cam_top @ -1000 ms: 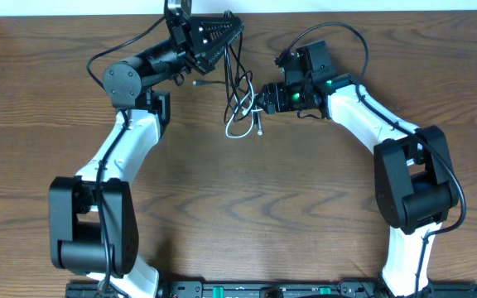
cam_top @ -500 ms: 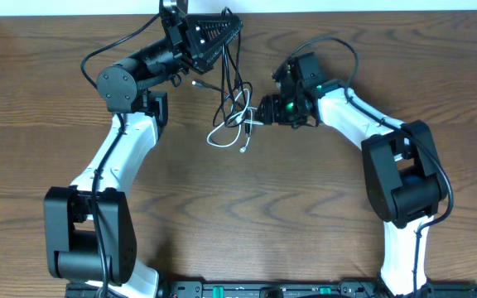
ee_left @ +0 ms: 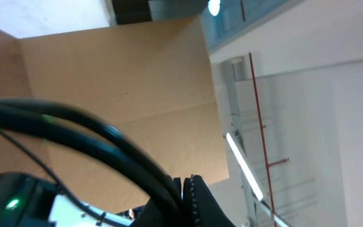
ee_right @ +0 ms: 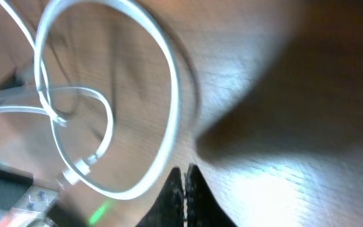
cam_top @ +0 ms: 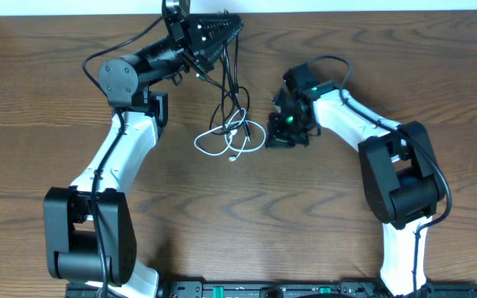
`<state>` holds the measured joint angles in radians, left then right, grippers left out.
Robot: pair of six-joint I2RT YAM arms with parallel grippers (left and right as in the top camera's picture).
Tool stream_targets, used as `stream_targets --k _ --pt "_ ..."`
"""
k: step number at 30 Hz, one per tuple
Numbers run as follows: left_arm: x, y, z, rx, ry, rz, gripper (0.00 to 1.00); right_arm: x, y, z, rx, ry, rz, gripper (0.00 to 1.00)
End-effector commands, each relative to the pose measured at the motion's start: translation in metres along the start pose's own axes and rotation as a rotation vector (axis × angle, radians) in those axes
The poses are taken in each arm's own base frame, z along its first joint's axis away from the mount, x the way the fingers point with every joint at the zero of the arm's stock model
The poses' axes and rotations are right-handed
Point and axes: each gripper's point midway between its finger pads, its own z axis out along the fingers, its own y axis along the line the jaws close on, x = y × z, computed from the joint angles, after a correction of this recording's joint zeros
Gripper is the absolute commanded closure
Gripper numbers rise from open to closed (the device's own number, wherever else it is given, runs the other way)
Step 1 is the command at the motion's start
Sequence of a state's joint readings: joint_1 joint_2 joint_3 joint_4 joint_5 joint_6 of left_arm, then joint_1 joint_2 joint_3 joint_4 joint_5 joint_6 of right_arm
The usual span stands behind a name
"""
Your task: Untangle cables
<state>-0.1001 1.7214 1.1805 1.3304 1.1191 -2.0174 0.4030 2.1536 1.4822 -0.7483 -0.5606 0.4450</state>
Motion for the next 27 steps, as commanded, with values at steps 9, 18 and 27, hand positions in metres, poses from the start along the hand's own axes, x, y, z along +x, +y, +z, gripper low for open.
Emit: stream_targets --k 9,18,27 --pt "-0.005 0.020 0.001 -0.108 -0.010 0.020 0.92 -0.010 -0.020 -0.045 -0.021 -0.043 -0.144 0.99" --pt "0.000 -0.005 0.003 -0.038 -0.002 0.097 0.93 -0.024 0.023 -0.020 -0.094 -0.107 -0.137 0.57" --pt "0.023 -0.050 0.004 0.072 0.053 0.234 0.93 -0.023 0.039 0.011 -0.052 -0.130 -0.073 0.57"
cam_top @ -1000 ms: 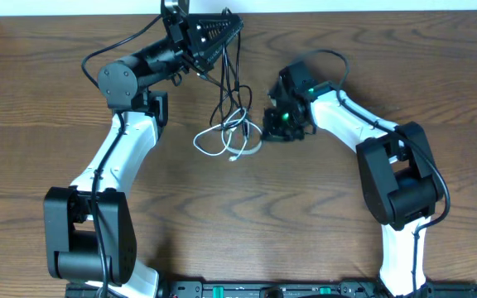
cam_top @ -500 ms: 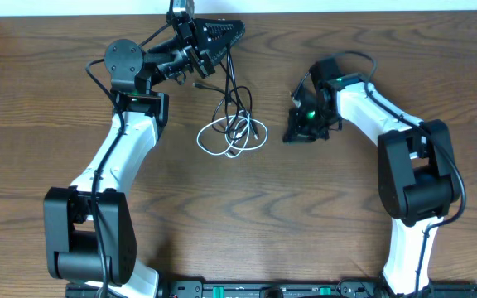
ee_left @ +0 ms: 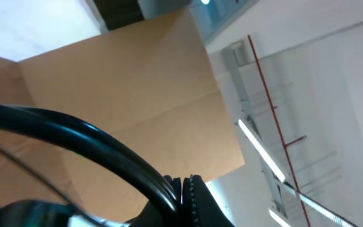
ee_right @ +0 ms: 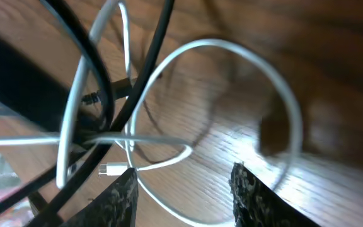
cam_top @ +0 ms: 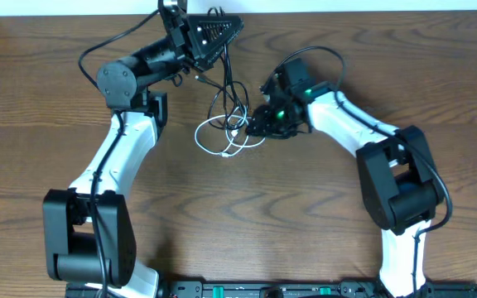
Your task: Untangle cables
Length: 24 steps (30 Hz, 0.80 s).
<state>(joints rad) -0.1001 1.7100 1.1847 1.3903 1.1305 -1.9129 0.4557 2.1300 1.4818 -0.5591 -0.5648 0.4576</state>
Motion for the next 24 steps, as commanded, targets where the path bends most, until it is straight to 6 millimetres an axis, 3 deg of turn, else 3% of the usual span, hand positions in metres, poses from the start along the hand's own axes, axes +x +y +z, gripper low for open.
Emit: stream_targets --k 1,9,15,20,24 --pt "0.009 -0.041 0.005 0.049 0.024 0.069 0.93 0.002 -0.003 0.012 0.040 -0.003 0.071 0.56" --pt "0.013 -0.060 -0.003 0.044 0.033 0.122 0.93 0.015 -0.012 0.021 0.126 0.020 0.078 0.57" --pt "0.010 -0.053 -0.022 -0.027 0.064 0.168 0.93 0.050 -0.035 0.012 0.218 0.158 0.079 0.57" --pt "0.017 -0.043 -0.029 -0.074 0.131 0.267 0.93 0.077 -0.067 -0.011 0.310 0.291 0.067 0.48" --pt "0.025 -0.035 -0.031 -0.097 0.185 0.310 0.93 0.073 -0.113 -0.034 0.501 0.273 0.093 0.43"
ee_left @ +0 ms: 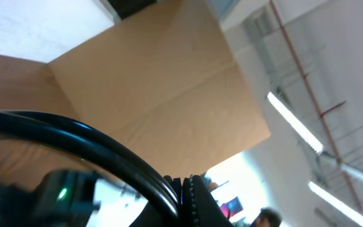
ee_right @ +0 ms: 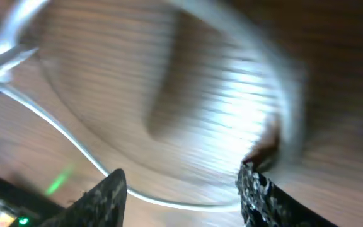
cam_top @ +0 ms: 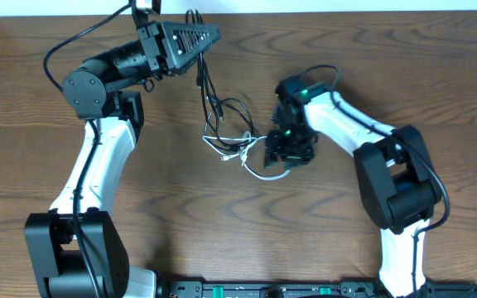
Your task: Untangle cables
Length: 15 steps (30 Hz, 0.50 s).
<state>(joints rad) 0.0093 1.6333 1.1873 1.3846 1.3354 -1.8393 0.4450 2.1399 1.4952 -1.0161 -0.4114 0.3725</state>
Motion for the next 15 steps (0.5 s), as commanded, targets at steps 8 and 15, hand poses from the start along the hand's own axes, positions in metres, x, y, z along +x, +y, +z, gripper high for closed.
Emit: stream_targets --k 8,15 --pt "0.004 0.018 -0.001 -0.068 0.058 0.060 0.92 -0.049 -0.145 -0.036 0.419 -0.195 0.162 0.40" --pt "0.008 0.068 -0.007 -0.168 0.056 -0.052 0.92 -0.065 -0.222 -0.053 0.410 -0.251 0.330 0.30"
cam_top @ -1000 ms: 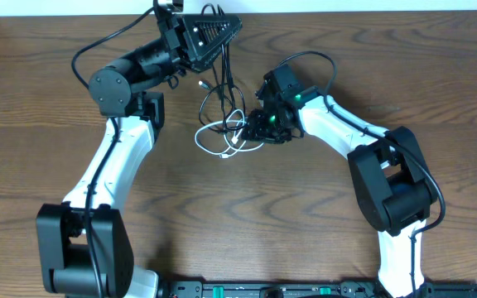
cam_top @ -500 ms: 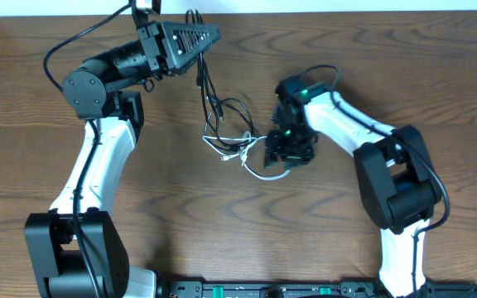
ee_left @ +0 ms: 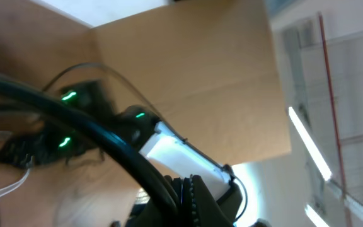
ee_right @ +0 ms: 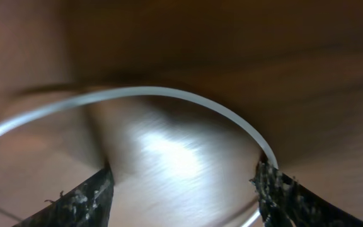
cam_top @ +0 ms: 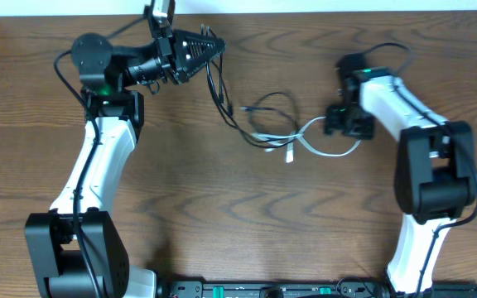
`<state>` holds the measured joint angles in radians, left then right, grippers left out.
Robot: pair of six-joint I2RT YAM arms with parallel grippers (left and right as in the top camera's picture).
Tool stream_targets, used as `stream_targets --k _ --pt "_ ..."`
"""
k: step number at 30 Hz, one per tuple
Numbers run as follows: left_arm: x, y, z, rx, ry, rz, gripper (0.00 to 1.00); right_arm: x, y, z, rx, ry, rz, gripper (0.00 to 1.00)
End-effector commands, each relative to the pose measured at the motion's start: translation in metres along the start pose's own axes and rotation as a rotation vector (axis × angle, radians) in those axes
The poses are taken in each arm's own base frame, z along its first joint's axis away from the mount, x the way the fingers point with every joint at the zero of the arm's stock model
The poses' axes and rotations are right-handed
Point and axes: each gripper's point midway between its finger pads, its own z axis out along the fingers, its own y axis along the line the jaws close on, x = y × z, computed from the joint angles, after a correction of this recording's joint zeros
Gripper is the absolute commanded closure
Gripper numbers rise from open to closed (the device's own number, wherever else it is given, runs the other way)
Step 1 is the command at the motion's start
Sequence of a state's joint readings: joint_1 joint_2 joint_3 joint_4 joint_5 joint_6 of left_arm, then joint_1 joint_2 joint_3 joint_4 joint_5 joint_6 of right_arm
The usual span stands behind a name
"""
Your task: Untangle cables
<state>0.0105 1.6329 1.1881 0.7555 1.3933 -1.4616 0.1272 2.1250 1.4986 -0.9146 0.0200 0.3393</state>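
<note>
A thin black cable (cam_top: 226, 112) hangs from my left gripper (cam_top: 214, 48), which is shut on it above the table's back; in the left wrist view the cable (ee_left: 106, 139) runs into the closed jaws of the left gripper (ee_left: 184, 189). Its loose loops lie at mid-table, crossing a white cable (cam_top: 325, 153). That white cable stretches right to my right gripper (cam_top: 335, 120). In the right wrist view the right gripper (ee_right: 181, 189) is open wide, low over the wood, and the white cable (ee_right: 169, 94) arcs between its fingers, touching the right finger (ee_right: 276, 189).
The wooden table (cam_top: 222, 223) ends at a white wall along the back. A cardboard panel stands at the far left corner. My right arm (ee_left: 175, 148) shows in the left wrist view.
My right gripper, still open, has moved right and back from mid-table, and the white cable is now drawn out to the right. The left gripper stays shut on the black cable.
First my right gripper was shut beside the tangled pile while the left held the black cable up at the back. Then the right gripper was open in the tangle, later with the white loop around it. Now the white cable lies stretched rightward from the black loops.
</note>
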Motion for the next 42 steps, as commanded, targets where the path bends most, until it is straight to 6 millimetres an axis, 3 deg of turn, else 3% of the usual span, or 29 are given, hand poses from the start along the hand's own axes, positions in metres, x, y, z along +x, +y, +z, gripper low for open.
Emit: stream_targets --k 1,4,7,10,13,15,18,23,28,31,36,42 --pt "0.002 0.001 -0.001 -0.018 0.009 0.172 0.93 -0.001 -0.060 0.037 0.096 0.062 0.087 0.30" --pt "0.000 0.014 -0.002 -0.049 -0.010 0.167 0.92 -0.006 -0.083 0.043 0.030 0.079 0.155 0.30" --pt "-0.006 0.027 -0.003 -0.090 -0.053 0.158 0.93 -0.010 -0.086 0.041 -0.127 0.090 0.173 0.35" --pt "-0.013 0.046 -0.006 -0.160 -0.109 0.131 0.93 -0.014 -0.074 0.033 -0.289 0.092 0.137 0.43" --pt "-0.016 0.087 -0.015 -0.312 -0.195 -0.018 0.93 -0.013 -0.059 0.023 -0.379 0.095 0.081 0.46" --pt "-0.007 0.121 -0.024 -0.451 -0.239 -0.145 0.93 -0.014 -0.054 0.019 -0.381 0.099 0.061 0.45" --pt "0.011 0.149 -0.027 -0.587 -0.220 -0.175 0.93 -0.016 -0.034 0.006 -0.434 0.094 -0.022 0.43" --pt "0.023 0.155 -0.013 -0.628 -0.172 -0.121 0.93 -0.016 0.014 -0.038 -0.568 0.095 -0.162 0.39" --pt "0.028 0.168 -0.011 -0.712 -0.187 -0.129 0.92 -0.011 0.046 -0.070 -0.567 0.116 -0.247 0.37" --pt "0.032 0.176 -0.012 -0.749 -0.186 -0.146 0.92 -0.004 0.059 -0.068 -0.517 0.128 -0.279 0.34" --pt "0.036 0.180 -0.014 -0.768 -0.181 -0.166 0.93 0.003 0.043 -0.048 -0.213 0.145 -0.189 0.32" --pt "0.035 0.181 -0.016 -0.779 -0.191 -0.162 0.92 0.021 0.062 -0.044 -0.191 0.174 -0.253 0.32"
